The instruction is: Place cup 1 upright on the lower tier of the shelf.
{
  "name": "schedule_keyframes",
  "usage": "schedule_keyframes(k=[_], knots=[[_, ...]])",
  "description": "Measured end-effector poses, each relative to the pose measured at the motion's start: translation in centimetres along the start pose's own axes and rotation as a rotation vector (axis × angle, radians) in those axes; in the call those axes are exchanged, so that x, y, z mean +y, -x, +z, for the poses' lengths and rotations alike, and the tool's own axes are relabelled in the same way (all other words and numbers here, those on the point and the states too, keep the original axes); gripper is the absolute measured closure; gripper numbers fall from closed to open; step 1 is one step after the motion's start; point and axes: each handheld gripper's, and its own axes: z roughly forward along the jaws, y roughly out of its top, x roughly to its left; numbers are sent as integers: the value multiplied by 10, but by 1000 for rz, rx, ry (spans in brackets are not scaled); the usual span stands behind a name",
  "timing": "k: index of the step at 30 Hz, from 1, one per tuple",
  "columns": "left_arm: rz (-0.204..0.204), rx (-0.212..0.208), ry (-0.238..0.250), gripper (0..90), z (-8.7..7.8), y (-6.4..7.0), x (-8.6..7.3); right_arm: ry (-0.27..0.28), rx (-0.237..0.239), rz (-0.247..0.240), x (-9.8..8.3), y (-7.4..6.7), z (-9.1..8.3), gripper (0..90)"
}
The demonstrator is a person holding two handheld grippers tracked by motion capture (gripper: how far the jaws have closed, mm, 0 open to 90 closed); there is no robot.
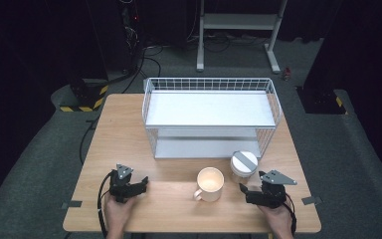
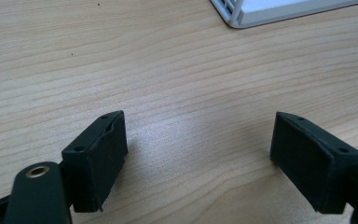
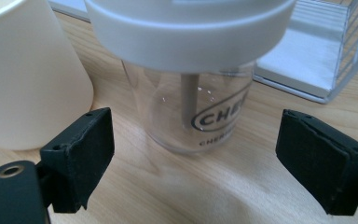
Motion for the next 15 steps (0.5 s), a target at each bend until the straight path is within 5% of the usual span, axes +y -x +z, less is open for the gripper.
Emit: schedule_keyframes(k=[15], knots=[[1,1,0,186,0,0,0,2,2,0,11,-4,16,108]])
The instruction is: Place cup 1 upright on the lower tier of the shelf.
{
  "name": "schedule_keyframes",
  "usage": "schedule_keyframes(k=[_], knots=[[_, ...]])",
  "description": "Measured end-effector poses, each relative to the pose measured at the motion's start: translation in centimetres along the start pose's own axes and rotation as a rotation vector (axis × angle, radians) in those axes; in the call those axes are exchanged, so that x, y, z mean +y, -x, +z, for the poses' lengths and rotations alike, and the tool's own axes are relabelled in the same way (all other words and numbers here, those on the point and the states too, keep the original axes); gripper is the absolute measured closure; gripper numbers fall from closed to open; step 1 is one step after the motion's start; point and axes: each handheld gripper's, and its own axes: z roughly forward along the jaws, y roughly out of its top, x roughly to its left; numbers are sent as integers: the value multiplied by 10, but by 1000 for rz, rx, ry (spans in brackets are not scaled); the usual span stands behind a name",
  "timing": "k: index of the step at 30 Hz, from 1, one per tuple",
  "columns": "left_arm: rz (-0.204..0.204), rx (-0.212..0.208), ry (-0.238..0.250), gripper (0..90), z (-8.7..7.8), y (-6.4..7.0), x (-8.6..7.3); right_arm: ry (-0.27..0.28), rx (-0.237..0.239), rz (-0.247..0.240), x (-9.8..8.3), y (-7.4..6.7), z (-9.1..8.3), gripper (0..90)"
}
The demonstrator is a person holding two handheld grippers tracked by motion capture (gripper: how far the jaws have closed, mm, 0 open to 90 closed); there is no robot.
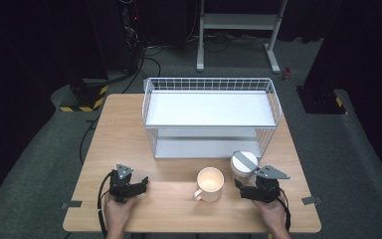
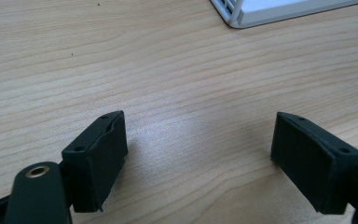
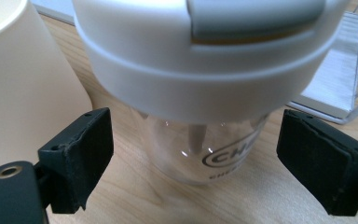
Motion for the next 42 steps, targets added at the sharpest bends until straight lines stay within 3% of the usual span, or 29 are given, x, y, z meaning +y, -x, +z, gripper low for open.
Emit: schedule_keyframes(k=[12,20,31,42], knots=[[0,0,0,186,0,0,0,0,-12,7,7,-1,11,112],[-1,0,0,186,0,0,0,0,-34,-15,11,-3,19,144],[0,0,0,186,0,0,0,15,-57,-36,11,-4,21,186],[1,1,0,188,0,0,0,16,-62,-27,12,-6,22,188]])
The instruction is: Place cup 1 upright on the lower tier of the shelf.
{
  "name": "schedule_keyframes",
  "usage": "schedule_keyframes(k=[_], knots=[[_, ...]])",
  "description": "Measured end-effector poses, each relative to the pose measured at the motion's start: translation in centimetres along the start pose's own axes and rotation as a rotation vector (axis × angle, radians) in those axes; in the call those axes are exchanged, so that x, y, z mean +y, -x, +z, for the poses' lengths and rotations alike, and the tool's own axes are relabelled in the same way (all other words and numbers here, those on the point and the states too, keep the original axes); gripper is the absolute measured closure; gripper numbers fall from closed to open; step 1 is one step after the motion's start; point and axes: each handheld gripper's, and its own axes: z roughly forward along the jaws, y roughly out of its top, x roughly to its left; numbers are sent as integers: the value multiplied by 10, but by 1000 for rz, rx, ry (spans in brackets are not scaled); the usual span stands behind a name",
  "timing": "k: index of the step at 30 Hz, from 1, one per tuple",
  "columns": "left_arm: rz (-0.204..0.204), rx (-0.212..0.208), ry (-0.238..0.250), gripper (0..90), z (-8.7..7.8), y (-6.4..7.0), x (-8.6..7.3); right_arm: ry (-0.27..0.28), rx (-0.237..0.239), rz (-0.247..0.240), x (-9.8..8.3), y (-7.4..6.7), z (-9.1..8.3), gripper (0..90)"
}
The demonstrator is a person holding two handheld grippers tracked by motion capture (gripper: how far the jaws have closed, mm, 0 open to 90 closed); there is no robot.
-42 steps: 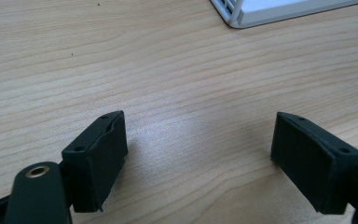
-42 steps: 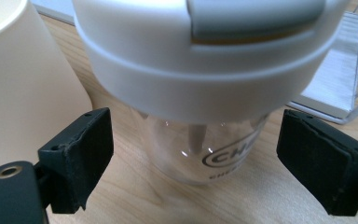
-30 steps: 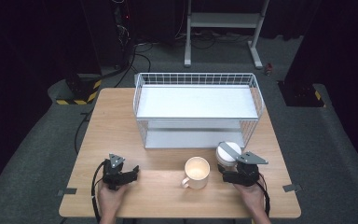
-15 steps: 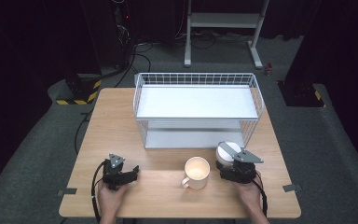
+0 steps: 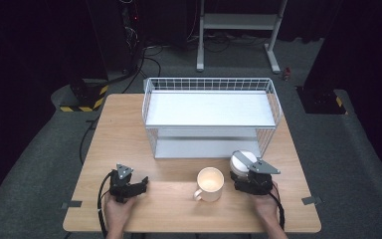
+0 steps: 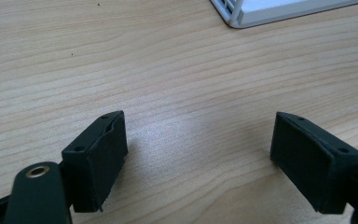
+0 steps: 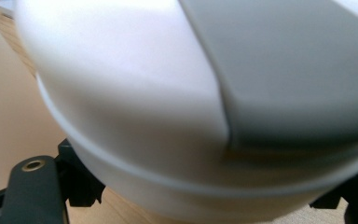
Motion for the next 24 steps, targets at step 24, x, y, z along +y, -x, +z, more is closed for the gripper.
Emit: schedule_keyframes(k=[24], knots=[[-1,0,0,193,0,0,0,18,14,13,16,5,-1,189]])
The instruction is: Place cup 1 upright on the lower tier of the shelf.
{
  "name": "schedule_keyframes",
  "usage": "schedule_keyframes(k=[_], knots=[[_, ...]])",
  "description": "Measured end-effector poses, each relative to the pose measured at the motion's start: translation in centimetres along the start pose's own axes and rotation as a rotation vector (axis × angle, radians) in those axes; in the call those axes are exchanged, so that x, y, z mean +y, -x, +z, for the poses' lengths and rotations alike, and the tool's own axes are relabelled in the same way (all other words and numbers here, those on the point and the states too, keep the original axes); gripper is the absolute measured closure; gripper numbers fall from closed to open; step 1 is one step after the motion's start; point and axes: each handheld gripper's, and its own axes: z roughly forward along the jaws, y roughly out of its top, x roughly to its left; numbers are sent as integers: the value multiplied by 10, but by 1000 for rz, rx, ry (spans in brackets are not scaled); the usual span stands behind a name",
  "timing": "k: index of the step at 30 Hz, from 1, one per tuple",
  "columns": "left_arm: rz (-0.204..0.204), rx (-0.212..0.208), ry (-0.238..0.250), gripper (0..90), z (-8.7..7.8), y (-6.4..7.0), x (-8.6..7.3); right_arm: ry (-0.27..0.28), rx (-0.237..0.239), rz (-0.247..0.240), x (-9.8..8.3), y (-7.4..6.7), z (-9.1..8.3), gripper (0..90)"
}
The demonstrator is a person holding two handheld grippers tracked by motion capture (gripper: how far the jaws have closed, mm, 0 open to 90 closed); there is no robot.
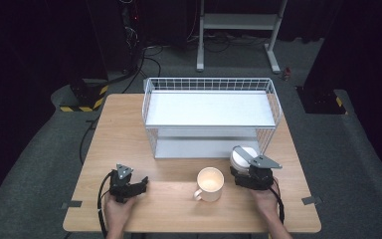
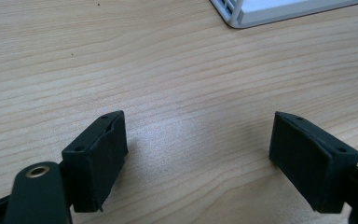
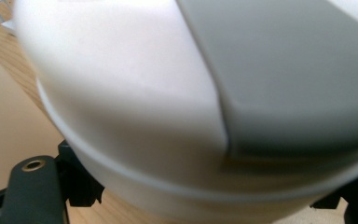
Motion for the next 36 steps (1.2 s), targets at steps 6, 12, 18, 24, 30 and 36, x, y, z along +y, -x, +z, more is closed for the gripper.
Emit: schedule_keyframes(k=[6,12,18,24,30,36], knots=[[0,0,0,193,0,0,0,-3,3,4,7,4,4,188],[0,1,0,194,0,0,0,-8,1,24,16,9,11,189],[-1,1,0,196,0,0,0,-11,-5,51,27,13,18,189],[-3,4,0,201,0,0,0,-28,-17,56,32,15,28,188],[-4,5,-1,203,0,0,0,-46,-28,66,35,15,36,189],[-5,7,1,206,0,0,0,-47,-33,59,37,16,44,189]])
